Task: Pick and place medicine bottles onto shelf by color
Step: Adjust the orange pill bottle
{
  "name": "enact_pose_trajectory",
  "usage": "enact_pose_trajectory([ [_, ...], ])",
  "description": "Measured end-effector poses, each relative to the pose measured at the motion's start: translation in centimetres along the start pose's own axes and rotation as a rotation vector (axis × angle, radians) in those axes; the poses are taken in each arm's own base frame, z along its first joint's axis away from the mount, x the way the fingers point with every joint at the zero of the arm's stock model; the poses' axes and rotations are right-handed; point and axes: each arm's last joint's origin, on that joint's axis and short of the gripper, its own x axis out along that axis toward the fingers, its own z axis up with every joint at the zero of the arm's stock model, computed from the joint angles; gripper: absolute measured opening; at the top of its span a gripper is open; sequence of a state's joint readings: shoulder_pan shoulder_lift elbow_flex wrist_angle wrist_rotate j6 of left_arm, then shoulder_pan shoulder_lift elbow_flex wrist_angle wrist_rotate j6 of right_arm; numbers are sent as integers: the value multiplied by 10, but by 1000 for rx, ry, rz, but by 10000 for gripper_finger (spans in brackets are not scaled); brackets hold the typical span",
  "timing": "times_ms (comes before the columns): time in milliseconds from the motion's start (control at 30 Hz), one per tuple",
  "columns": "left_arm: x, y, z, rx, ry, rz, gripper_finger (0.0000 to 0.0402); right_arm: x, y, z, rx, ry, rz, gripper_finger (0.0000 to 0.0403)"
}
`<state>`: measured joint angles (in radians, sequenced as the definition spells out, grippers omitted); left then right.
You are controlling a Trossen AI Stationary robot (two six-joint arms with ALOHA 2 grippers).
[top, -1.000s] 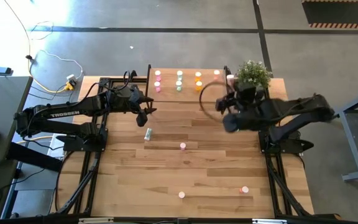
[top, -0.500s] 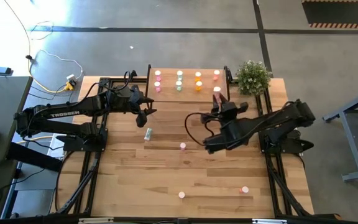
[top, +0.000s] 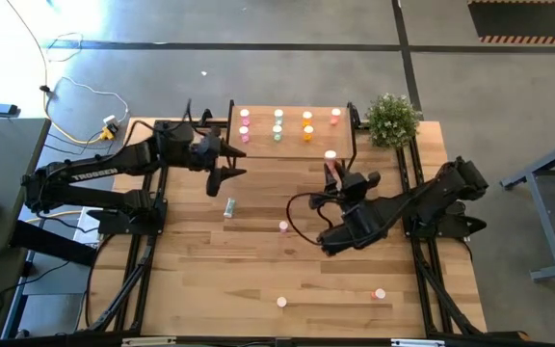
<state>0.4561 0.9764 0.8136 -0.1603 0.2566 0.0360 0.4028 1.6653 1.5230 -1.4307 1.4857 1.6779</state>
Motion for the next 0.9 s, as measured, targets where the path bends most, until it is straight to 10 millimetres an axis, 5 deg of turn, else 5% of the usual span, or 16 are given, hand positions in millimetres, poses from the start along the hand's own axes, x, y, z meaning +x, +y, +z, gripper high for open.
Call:
enact_pose_trajectory([
  [467, -4, -4, 74, -80, -141, -143, 225, -18, 6, 0, 30, -58, 67, 88],
  [900, 37, -8, 85, -106, -91, -182, 225, -16, 15, 8, 265, -72, 68, 88],
])
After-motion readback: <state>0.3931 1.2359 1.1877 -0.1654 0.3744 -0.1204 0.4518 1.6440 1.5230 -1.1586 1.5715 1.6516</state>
